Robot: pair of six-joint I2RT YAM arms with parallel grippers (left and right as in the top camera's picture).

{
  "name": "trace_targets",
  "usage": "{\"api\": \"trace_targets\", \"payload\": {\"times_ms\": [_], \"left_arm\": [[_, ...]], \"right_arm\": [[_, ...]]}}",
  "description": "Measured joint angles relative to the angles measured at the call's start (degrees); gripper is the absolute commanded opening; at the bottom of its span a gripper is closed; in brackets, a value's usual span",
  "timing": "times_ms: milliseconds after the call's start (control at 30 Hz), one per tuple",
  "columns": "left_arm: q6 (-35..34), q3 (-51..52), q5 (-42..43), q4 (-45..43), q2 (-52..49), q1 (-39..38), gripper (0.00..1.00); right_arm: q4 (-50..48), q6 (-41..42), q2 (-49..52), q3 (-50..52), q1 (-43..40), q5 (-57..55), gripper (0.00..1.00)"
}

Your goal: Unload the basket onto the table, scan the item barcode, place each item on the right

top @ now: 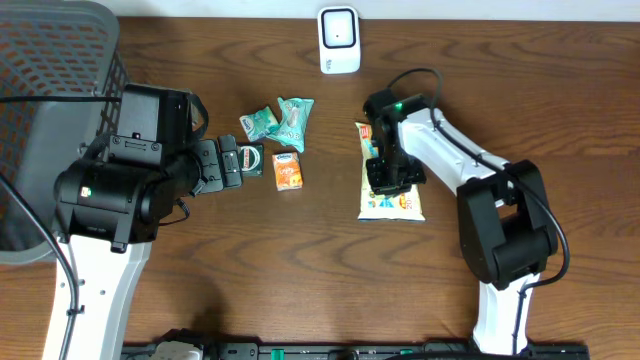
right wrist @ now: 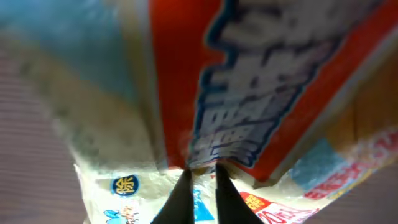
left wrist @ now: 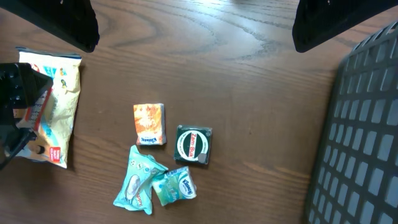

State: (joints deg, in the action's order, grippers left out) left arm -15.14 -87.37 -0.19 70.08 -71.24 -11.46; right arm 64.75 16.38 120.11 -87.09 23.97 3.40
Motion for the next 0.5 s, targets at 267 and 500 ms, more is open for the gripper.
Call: {"api": "trace_targets", "payload": {"times_ms": [267,500], "left_arm": [[0.0,0.0,0.0,0.0,0.0,0.0,0.98],[0.0,0.0,0.0,0.0,0.0,0.0,0.98]], "right_arm": [[9.0,-0.5,0.5,-16.0,-2.6,-1.1,0.41],[9.5,-3.3,0.4,-22.6,-9.2,-3.8,0.93]]}}
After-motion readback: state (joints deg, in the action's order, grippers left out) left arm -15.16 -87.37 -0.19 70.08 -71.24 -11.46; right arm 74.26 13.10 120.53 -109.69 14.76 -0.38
